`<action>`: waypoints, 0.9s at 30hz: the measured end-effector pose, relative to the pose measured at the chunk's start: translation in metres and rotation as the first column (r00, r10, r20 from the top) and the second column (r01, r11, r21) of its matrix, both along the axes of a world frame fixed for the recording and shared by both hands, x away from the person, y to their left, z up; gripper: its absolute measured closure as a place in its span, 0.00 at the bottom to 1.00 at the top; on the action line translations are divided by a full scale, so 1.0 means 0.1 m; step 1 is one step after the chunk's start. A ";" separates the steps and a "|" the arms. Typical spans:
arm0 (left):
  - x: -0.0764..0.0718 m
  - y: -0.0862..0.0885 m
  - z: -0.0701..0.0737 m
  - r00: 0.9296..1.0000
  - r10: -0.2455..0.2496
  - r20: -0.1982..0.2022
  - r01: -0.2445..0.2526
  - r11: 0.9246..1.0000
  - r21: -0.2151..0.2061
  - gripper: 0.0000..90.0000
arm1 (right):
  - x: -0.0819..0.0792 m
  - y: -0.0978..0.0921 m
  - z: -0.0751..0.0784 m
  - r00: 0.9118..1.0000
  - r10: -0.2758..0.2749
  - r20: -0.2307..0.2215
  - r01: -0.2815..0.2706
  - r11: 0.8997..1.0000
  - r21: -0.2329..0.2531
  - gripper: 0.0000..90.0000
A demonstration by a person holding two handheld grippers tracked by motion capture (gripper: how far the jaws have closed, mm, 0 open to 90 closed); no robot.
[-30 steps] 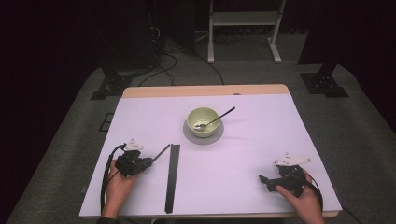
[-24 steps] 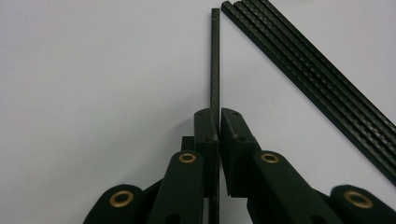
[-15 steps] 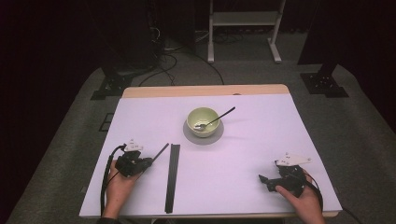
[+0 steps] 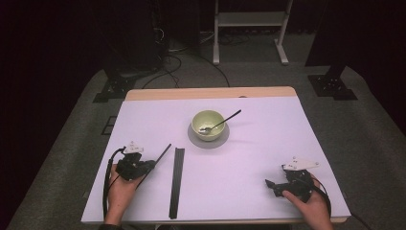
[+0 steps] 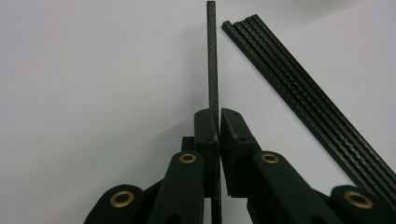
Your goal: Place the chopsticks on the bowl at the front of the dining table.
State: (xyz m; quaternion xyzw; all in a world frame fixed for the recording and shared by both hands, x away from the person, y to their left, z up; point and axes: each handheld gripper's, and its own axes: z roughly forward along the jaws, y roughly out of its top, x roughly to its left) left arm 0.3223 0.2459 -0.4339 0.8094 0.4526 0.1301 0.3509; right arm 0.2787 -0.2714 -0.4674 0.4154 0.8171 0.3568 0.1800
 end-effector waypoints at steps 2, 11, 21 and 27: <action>0.00 -0.01 0.03 1.000 0.005 0.004 -0.005 1.000 -0.003 0.96 | 0.00 0.00 0.00 1.000 0.000 0.000 0.000 1.000 0.000 0.13; 0.00 -0.04 0.11 1.000 0.012 0.016 -0.012 1.000 -0.009 0.96 | 0.00 0.00 0.00 1.000 0.000 0.000 0.000 1.000 0.000 0.13; 0.00 -0.06 0.20 1.000 0.014 0.021 -0.013 1.000 -0.021 0.96 | 0.00 0.00 0.00 1.000 0.000 0.000 0.000 1.000 0.000 0.13; 0.02 -0.10 0.25 1.000 0.014 0.023 -0.013 0.999 -0.033 0.96 | 0.00 0.00 0.00 1.000 0.001 0.000 -0.001 1.000 -0.001 0.13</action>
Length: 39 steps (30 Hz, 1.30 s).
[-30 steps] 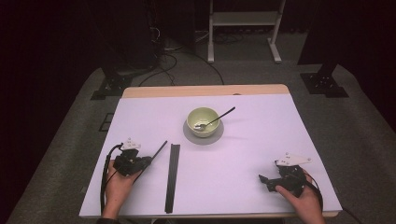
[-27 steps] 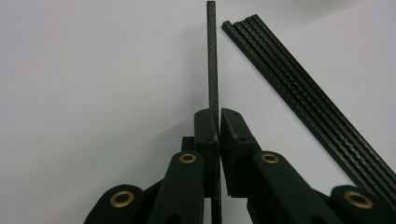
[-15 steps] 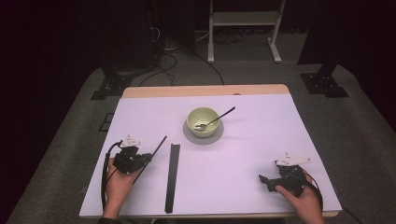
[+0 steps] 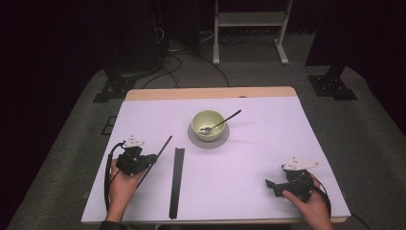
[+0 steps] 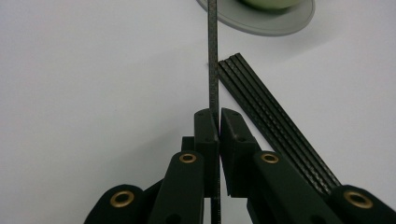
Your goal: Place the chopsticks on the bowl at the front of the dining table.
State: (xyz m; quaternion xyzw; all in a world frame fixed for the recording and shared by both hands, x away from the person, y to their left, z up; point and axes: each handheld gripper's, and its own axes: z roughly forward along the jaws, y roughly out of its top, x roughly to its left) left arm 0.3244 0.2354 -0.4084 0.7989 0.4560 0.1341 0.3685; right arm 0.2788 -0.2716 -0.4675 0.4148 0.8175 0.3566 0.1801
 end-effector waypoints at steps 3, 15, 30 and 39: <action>0.01 -0.01 0.01 1.000 -0.001 0.000 0.001 1.000 -0.002 0.96 | 0.00 0.00 0.00 1.000 0.000 0.000 0.000 1.000 0.000 0.13; 0.10 -0.13 0.16 0.999 -0.021 0.024 0.021 1.000 -0.013 0.96 | 0.00 0.00 0.00 1.000 0.000 0.000 0.000 1.000 0.000 0.13; 0.24 -0.35 0.34 0.998 -0.041 0.048 0.042 0.999 -0.025 0.95 | 0.00 0.00 0.00 1.000 -0.001 -0.001 0.001 1.000 0.001 0.13; 0.36 -0.50 0.42 0.997 -0.055 0.055 0.056 0.998 -0.028 0.95 | 0.00 0.00 0.00 1.000 -0.001 0.000 0.001 1.000 0.000 0.13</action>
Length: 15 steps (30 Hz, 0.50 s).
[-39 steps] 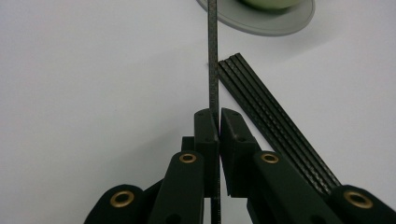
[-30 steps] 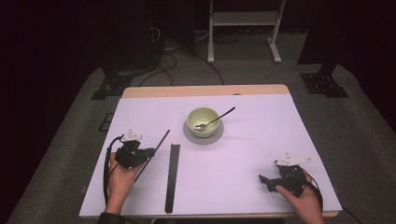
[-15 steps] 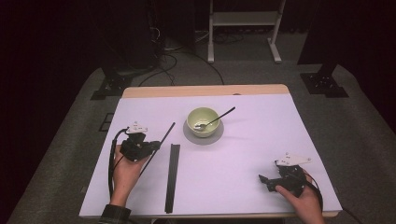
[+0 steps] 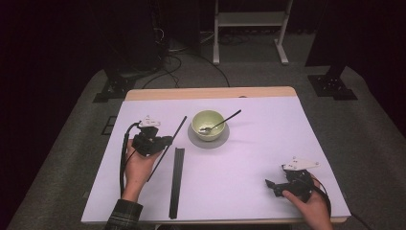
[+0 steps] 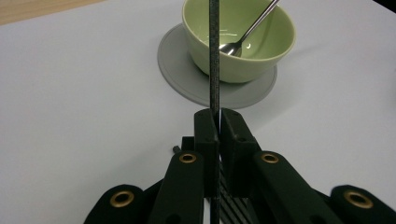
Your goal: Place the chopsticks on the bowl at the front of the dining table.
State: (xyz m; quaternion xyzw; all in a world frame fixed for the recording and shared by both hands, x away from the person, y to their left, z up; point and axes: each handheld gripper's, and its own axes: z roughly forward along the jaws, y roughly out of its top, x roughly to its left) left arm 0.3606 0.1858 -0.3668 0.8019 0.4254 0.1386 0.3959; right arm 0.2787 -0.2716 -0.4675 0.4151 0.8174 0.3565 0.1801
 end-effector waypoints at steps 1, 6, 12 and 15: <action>0.01 -0.02 0.01 1.000 -0.001 0.002 0.001 1.000 -0.001 0.96 | 0.00 0.00 0.00 1.000 0.000 0.000 0.000 1.000 0.000 0.13; 0.08 -0.09 0.04 1.000 -0.010 -0.001 0.010 1.000 0.000 0.96 | 0.00 0.00 0.00 1.000 0.000 0.000 0.000 1.000 0.000 0.13; 0.15 -0.17 0.09 1.000 -0.020 0.001 0.020 1.000 -0.010 0.96 | 0.00 0.00 0.00 1.000 -0.001 0.000 0.001 1.000 0.001 0.13; 0.18 -0.20 0.09 1.000 -0.019 -0.001 0.019 1.000 -0.016 0.96 | 0.00 0.00 0.00 1.000 0.000 -0.001 0.000 1.000 0.001 0.13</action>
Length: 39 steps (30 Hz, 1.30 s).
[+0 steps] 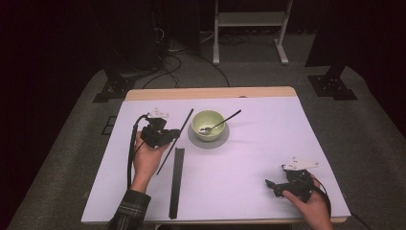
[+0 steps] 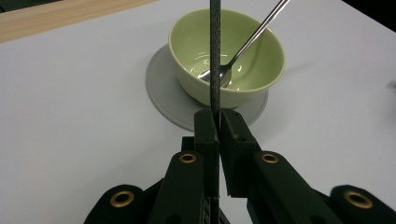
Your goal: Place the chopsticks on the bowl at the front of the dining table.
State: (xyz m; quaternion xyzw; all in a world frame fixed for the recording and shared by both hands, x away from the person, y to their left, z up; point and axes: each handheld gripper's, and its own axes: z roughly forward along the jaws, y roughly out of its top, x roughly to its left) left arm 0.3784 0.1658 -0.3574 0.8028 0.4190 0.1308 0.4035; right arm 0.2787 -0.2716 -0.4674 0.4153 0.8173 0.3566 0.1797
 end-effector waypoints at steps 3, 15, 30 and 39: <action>0.05 -0.06 0.01 1.000 -0.006 -0.002 0.006 1.000 0.001 0.96 | 0.00 0.00 0.00 1.000 -0.001 0.000 0.001 1.000 0.000 0.13; 0.18 -0.21 0.07 1.000 -0.009 -0.005 0.009 1.000 -0.012 0.96 | 0.00 0.00 0.00 1.000 0.000 0.000 0.000 1.000 0.000 0.13; 0.38 -0.50 0.13 1.000 -0.027 -0.010 0.026 1.000 -0.012 0.96 | 0.00 0.00 0.00 1.000 0.000 0.001 0.000 1.000 0.000 0.13; 0.55 -0.71 0.10 0.999 -0.032 -0.029 0.032 0.999 -0.024 0.96 | 0.00 0.00 0.00 1.000 0.001 0.001 -0.001 1.000 0.000 0.13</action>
